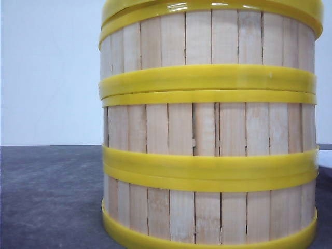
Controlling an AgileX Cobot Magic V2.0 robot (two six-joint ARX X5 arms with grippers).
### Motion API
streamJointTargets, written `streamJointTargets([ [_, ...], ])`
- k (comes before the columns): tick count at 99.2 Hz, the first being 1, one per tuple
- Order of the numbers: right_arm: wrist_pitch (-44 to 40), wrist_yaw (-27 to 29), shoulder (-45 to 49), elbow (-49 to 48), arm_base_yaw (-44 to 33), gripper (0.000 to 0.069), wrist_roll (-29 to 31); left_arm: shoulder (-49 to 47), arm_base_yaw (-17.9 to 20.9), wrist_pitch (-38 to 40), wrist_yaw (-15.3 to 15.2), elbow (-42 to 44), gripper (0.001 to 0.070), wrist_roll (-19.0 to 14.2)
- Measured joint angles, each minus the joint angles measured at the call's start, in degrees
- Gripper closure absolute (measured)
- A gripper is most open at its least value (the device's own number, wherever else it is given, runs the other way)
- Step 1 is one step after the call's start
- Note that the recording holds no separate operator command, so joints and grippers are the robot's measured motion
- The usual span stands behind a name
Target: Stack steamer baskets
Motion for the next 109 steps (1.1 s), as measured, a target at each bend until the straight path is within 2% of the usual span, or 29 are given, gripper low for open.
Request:
streamJointTargets([
  [62,0.00,0.07,0.00,0.00,0.00,0.0679,-0.02,0.00,0.00,0.00,0.00,0.00,0.0689,-0.02],
  [74,1.75,3.63,0.00,-0.02,-0.07,0.0679,-0.61,0.00,0.00,0.00,0.00,0.00,0.0689,-0.02],
  [85,6.67,5.14,0.00,-0.22,-2.14,0.0679,-3.65,0.00,0.00,0.00,0.00,0.00,0.0689,-0.02],
  [99,15.45,-0.61,0.00,-2.78,-7.02,0.0679,-11.80,0.00,0.00,0.00,0.00,0.00,0.0689,-0.02],
  [109,20.98,-2.10,0.00,-6.23,-13.11,0.0679,-17.46,0.00,0.00,0.00,0.00,0.00,0.0689,-0.02],
])
